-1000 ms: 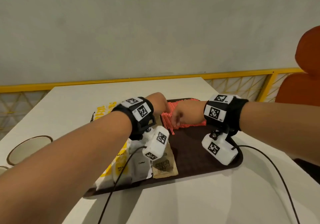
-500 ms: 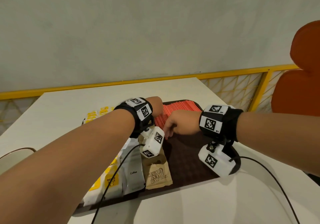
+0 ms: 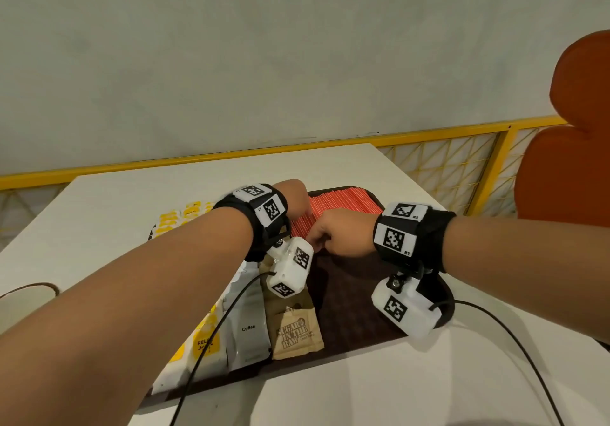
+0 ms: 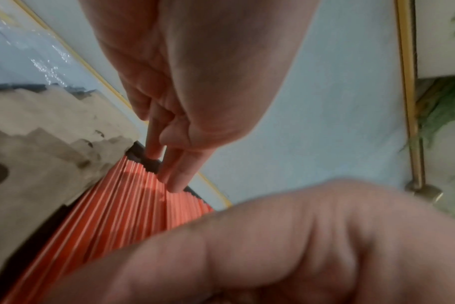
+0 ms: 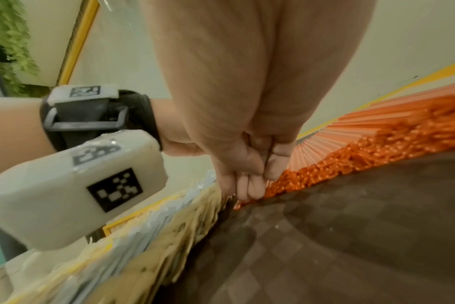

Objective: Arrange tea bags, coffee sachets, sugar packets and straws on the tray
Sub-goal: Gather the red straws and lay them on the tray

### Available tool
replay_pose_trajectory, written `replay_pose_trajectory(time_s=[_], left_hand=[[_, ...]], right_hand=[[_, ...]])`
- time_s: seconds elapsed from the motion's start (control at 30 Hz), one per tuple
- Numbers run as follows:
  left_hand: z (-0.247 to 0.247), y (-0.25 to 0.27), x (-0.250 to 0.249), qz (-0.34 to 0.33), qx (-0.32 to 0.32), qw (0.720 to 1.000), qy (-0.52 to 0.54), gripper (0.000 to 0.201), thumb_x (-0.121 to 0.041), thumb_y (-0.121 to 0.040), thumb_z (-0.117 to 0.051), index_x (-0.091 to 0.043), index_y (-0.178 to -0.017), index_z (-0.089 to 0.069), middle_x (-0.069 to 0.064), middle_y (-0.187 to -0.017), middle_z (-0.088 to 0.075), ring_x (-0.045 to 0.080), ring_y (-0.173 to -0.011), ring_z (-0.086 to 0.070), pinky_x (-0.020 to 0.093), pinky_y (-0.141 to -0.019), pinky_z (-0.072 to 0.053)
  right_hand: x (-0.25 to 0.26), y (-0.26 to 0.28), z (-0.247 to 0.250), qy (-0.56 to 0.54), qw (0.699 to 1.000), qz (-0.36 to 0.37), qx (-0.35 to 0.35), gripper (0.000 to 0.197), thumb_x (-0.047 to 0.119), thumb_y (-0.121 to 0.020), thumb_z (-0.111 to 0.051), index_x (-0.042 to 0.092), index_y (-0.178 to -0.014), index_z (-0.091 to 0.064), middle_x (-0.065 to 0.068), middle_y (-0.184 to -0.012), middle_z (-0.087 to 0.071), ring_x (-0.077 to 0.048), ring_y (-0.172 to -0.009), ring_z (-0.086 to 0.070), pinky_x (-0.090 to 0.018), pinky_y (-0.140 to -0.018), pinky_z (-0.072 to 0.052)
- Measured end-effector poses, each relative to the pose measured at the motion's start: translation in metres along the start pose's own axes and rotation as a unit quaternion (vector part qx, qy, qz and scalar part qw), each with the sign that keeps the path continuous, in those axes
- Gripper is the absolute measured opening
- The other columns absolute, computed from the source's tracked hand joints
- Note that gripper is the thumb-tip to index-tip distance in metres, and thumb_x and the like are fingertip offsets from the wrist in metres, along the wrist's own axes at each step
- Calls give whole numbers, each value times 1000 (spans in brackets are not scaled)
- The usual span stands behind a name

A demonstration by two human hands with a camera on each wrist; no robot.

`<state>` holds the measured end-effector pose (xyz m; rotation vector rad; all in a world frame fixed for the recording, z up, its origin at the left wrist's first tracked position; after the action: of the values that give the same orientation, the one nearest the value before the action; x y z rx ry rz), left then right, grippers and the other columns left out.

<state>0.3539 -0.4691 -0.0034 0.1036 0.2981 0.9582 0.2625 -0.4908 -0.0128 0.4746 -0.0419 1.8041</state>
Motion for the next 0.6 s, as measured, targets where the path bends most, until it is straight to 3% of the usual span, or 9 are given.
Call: replay_pose_trajectory(time_s=[0.07,0.17,0.23,0.3,0.37,0.43,0.5,0.53,0.6], left_hand=[[15,17,4,2,-37,997,69,29,-12,-96,-50,-4,-120,-64,9,-129,-60,22,-118,-56,33,-104,-42],[42,57,30,3,-105,976,190,31,-6,-97,-44,-6,-118,-66,7,-130,-60,20,-122,-52,30,-106,-36],[48,93,65,23,-147,950,273,32,0,-95,-43,-6,-113,-68,7,-124,-63,18,-119,-53,29,-104,-35],[43,130,106,66,-181,914,358,32,4,-92,-43,-3,-111,-68,11,-117,-64,20,-108,-56,26,-91,-42],[26,162,140,118,-185,885,411,35,7,-92,-41,0,-118,-63,13,-113,-60,21,-102,-53,22,-74,-40],[5,184,158,158,-171,871,432,39,7,-93,-40,1,-129,-55,15,-125,-55,28,-116,-51,25,-79,-39],[-11,197,170,186,-160,875,417,43,6,-94,-42,0,-136,-47,20,-137,-48,35,-125,-48,29,-78,-43],[-18,200,175,197,-153,878,409,44,5,-93,-43,1,-137,-45,23,-137,-48,36,-122,-50,31,-76,-46],[-32,202,183,223,-150,869,416,40,1,-93,-46,4,-132,-48,26,-132,-52,32,-105,-55,39,-84,-49]], right_hand=[[-3,8,10,-41,999,-14,-22,39,-7,-88,-49,10,-117,-68,3,-108,-69,0,-92,-59,-10,-81,-44],[-26,32,40,-115,985,-77,-108,24,1,-90,-57,14,-105,-70,9,-96,-68,1,-83,-61,-14,-81,-47],[-53,56,51,-150,966,-143,-156,18,4,-88,-61,12,-101,-71,-1,-93,-71,-5,-75,-61,-14,-67,-46],[-82,84,48,-174,942,-217,-186,17,5,-87,-62,10,-102,-70,-12,-98,-71,-17,-80,-63,-22,-67,-49],[-108,110,31,-193,918,-292,-188,23,4,-87,-58,10,-109,-64,-16,-101,-67,-22,-83,-61,-30,-69,-51],[-122,133,9,-219,892,-354,-178,24,5,-89,-57,10,-113,-54,-16,-96,-59,-22,-76,-56,-32,-64,-49],[-124,150,-13,-252,871,-393,-156,10,9,-93,-54,8,-102,-53,-17,-92,-54,-22,-69,-54,-30,-60,-47],[-121,155,-22,-271,865,-399,-140,6,10,-95,-52,4,-95,-54,-19,-89,-53,-23,-64,-53,-29,-59,-46],[-117,162,-35,-305,854,-403,-126,19,8,-98,-46,-2,-85,-55,-20,-78,-54,-23,-57,-49,-29,-55,-45]])
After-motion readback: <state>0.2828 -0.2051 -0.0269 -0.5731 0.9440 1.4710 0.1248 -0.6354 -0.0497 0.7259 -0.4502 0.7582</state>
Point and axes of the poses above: each hand's wrist, its own y-axis away from the middle knuckle, its own z-axis out of the back of the hand, x = y × z, the point moved 8 cm from there along -y, towards the middle knuckle
